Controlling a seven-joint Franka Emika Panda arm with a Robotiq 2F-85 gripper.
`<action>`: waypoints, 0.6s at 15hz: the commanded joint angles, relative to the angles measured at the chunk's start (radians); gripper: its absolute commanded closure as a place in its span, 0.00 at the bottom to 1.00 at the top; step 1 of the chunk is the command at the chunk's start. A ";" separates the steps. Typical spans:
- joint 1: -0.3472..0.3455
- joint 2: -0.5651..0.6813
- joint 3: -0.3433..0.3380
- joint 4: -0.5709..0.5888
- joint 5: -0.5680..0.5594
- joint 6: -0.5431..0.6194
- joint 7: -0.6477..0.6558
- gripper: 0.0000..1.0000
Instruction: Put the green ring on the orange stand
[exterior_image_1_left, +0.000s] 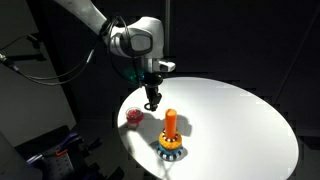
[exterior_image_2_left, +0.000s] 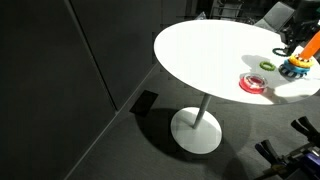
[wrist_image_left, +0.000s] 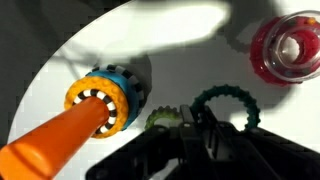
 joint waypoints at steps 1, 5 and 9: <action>-0.026 -0.089 0.007 -0.007 -0.056 -0.076 0.026 0.94; -0.054 -0.165 0.012 -0.012 -0.081 -0.132 0.034 0.94; -0.085 -0.229 0.013 -0.017 -0.087 -0.197 0.038 0.94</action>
